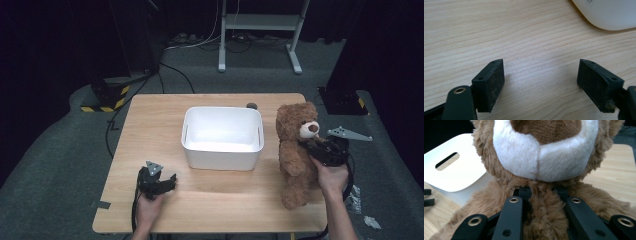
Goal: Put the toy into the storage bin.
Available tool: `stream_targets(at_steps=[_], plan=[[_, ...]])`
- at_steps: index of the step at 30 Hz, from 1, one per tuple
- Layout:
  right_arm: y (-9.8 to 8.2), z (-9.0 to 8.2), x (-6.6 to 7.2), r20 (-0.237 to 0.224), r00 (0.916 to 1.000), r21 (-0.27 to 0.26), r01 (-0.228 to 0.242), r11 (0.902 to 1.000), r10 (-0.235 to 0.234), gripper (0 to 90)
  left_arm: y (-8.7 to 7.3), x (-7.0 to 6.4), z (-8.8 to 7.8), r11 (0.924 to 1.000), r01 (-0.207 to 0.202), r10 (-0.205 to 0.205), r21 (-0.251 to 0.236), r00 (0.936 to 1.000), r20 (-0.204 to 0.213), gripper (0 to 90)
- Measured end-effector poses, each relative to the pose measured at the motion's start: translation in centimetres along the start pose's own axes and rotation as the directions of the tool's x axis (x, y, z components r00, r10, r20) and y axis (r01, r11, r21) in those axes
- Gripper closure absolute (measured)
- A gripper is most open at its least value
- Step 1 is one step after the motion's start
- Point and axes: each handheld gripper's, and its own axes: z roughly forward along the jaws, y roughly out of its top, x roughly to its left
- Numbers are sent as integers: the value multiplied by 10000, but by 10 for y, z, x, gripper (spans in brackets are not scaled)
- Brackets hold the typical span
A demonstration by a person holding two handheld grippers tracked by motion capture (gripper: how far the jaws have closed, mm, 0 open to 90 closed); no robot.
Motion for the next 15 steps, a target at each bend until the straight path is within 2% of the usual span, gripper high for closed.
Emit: stream_targets(at_steps=[7, 10, 15], plan=[[10, -3, 19, 537, 9947, 424, 849, 9955, -872, 753, 0, -1, 0, 10000, -5, 6, -53, 10000, 82, 220], [12, -4, 27, 421, 9941, 362, 984, 9945, -999, 753, 0, 0, 0, 9999, -152, 152, -11, 9998, 116, 220], [20, -6, 40, 62, 9907, 444, 1353, 9898, -1357, 751, 0, -1, 0, 9999, -102, 103, -44, 9998, 150, 220]])
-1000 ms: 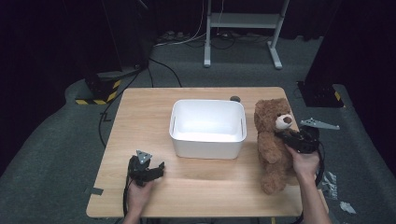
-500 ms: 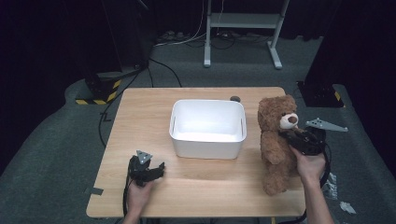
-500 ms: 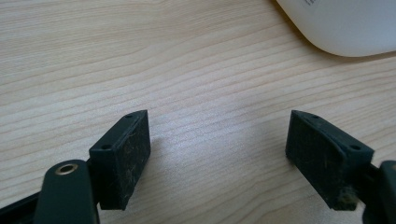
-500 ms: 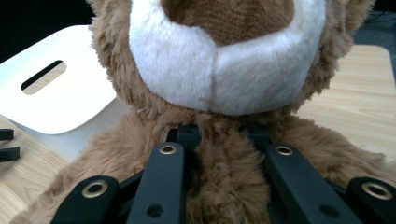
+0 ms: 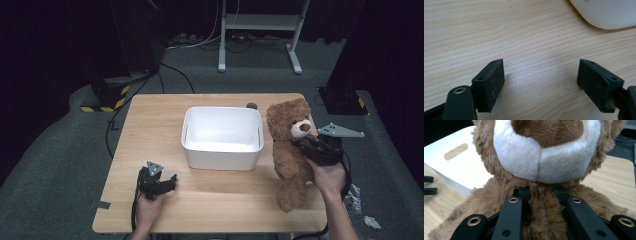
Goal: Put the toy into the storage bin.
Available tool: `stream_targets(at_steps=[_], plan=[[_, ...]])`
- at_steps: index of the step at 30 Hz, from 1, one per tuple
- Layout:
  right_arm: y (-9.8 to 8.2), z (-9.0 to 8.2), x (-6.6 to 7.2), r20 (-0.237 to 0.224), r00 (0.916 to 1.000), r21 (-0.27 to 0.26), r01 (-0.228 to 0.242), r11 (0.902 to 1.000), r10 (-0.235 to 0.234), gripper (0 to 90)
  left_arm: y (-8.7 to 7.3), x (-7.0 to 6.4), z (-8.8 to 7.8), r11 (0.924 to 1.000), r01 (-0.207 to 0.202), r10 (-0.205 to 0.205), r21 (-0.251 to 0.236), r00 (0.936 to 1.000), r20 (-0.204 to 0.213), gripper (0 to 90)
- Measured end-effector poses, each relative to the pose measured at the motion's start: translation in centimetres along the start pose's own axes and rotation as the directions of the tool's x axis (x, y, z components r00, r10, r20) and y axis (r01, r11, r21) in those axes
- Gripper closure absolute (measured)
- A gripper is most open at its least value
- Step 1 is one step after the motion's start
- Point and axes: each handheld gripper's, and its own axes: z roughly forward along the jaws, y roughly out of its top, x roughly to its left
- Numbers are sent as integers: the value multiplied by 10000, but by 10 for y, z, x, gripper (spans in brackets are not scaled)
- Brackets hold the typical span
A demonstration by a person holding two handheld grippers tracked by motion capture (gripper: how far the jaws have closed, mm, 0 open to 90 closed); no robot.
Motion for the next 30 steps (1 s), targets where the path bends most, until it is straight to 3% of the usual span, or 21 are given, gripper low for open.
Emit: stream_targets(at_steps=[7, 22, 30], plan=[[10, -4, 11, -293, 9993, -190, 242, 9995, -248, 750, 0, 0, 0, 10000, 2, -2, -5, 10000, 9, 220], [24, -12, 17, -891, 9960, -699, 12, 9976, -75, 745, 0, 1, 0, 10000, -53, 54, 73, 10000, -36, 220], [34, -16, 25, -1060, 9939, -874, 206, 9960, -299, 742, 0, 0, 0, 10000, 22, -22, 14, 10000, -43, 220]])
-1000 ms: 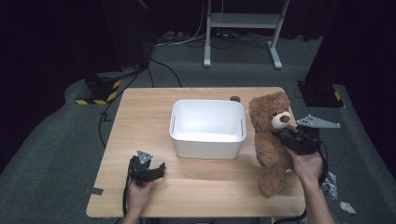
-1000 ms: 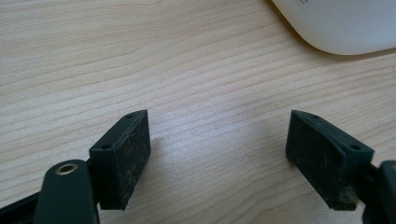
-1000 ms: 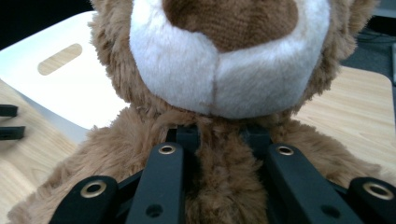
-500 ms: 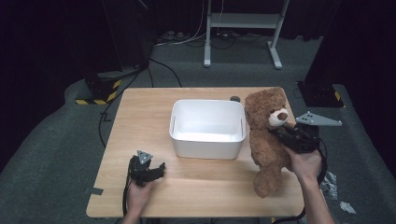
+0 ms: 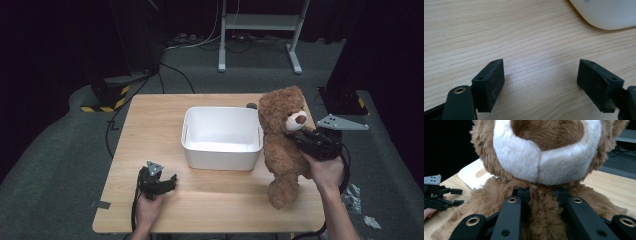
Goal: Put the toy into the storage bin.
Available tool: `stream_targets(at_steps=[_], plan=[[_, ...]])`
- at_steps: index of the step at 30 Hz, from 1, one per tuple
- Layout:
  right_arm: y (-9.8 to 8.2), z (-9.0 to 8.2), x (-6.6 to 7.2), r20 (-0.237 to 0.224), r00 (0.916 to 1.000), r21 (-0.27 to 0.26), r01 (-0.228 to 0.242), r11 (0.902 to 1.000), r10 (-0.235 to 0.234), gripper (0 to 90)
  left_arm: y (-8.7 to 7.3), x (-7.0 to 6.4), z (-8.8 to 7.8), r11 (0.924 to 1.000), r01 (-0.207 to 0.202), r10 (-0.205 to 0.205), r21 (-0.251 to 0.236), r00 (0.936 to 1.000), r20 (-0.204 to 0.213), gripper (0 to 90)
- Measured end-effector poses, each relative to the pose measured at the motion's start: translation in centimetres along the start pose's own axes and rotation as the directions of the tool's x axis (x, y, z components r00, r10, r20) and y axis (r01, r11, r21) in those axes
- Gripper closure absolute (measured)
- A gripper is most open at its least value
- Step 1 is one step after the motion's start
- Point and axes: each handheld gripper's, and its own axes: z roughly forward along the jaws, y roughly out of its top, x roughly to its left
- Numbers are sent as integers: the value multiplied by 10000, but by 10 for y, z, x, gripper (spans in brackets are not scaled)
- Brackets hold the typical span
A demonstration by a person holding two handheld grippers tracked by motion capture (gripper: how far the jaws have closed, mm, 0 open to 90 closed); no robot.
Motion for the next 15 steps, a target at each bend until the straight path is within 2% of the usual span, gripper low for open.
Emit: stream_targets(at_steps=[15], plan=[[23, -5, 11, -322, 9994, -310, 82, 9995, -92, 742, 0, 0, 0, 10000, -65, 65, 54, 10000, 7, 220]])
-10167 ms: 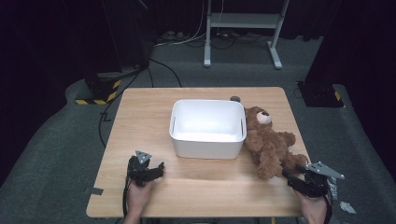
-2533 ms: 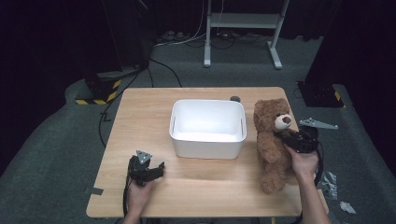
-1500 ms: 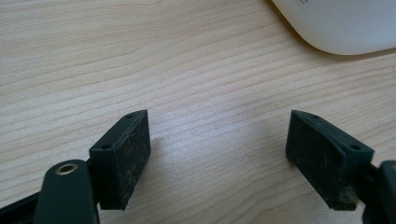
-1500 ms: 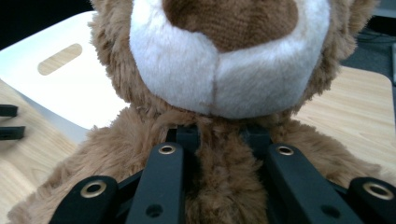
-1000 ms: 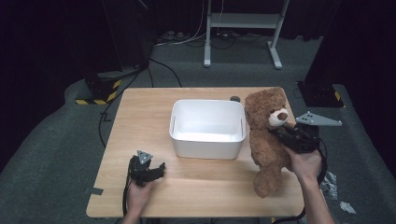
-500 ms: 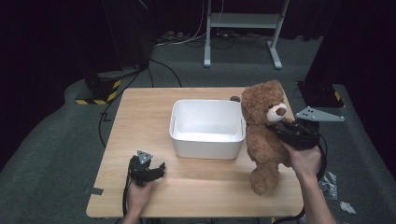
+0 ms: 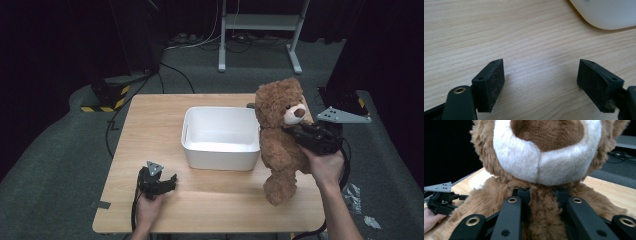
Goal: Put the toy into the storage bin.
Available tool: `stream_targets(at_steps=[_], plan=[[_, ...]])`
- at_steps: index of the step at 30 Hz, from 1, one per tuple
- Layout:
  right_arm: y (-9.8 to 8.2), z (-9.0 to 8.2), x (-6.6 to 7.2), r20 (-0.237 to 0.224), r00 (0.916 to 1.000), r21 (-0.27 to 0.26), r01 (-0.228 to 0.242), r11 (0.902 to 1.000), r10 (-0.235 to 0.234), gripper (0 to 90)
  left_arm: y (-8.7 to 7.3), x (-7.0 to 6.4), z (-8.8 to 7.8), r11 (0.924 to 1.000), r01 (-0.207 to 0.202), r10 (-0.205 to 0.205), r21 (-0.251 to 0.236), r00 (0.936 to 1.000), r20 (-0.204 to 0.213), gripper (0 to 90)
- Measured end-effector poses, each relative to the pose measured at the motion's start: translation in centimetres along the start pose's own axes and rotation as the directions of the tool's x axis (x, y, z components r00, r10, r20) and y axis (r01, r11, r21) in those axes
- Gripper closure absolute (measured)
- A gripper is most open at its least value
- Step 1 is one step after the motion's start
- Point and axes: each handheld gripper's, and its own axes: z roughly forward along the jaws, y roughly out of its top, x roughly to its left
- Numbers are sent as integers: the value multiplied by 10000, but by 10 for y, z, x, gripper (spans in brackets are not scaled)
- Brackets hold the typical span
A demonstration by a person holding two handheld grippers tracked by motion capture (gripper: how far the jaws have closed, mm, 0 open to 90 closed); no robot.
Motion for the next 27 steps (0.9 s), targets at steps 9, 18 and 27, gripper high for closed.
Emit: stream_targets(at_steps=[9, 18, 27], plan=[[9, 2, 2, -376, 9993, -236, -30, 9997, 21, 741, 0, 0, 0, 10000, -7, 7, 10, 10000, 1, 219], [17, 2, 3, -522, 9985, -315, -156, 9994, 139, 739, 0, 0, 0, 10000, 4, -4, -1, 10000, -2, 220], [28, 7, 8, -781, 9969, -428, -100, 9990, 66, 738, 0, 0, 0, 10000, 32, -31, -68, 10000, 62, 219]])
